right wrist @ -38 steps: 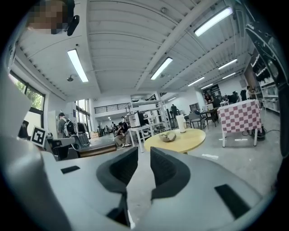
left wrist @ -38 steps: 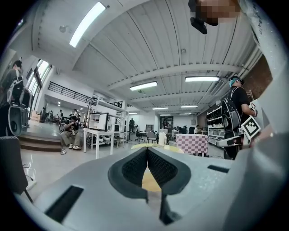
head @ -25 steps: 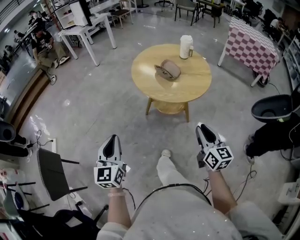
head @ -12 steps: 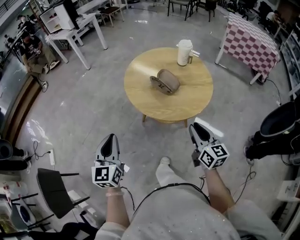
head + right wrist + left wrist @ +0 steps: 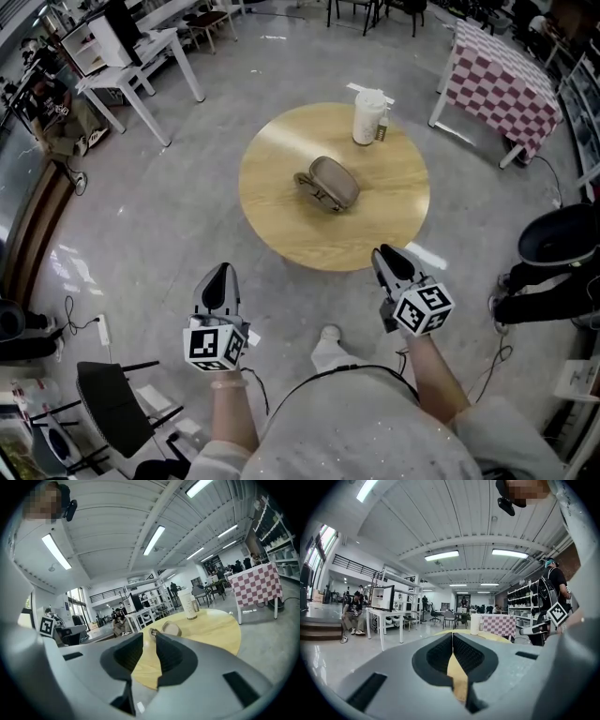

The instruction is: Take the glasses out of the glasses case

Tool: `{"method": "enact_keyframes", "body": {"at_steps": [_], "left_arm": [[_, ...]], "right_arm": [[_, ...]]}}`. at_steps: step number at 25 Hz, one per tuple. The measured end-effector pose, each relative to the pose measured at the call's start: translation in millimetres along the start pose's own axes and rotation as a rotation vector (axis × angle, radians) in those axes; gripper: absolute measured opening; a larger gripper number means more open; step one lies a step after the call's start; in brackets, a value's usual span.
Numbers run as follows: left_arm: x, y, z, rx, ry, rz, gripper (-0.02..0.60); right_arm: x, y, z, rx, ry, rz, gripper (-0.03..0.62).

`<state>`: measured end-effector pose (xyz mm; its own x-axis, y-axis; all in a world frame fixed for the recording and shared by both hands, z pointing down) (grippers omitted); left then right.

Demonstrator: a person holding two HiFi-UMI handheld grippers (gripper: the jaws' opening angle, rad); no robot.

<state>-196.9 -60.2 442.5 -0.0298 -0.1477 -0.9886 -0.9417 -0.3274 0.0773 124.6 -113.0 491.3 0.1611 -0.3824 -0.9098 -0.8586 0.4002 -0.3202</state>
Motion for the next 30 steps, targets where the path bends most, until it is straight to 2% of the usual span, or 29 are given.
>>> {"method": "enact_keyframes", "body": {"at_steps": [10, 19, 30], "left_arm": [[6.9, 11.7, -47.7, -0.012, -0.001, 0.005, 0.006], [4.0, 27.2, -79.2, -0.042, 0.028, 0.015, 0.005], [12.5, 59.2, -173.7, -0.153, 0.034, 0.018, 0.005]], "right_arm": [[12.4, -4.2, -47.3, 0.056, 0.045, 0.019, 0.094], [13.0, -5.4, -85.3, 0.064, 0.088, 0.005, 0.095], [14.3, -9.4, -152.4, 0.067, 0.195, 0.008, 0.098]]}}
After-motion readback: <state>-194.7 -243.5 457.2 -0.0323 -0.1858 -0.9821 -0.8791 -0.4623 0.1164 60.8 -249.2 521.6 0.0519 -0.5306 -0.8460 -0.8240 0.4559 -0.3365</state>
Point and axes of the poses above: the fingertips, and each gripper's own axes: z backward along the fingers, y to its left, x out of its top, the point moved 2 cm from there along z, backward along the fingers, and after that the axes turned 7 degrees about -x, right-handed, at the moved point
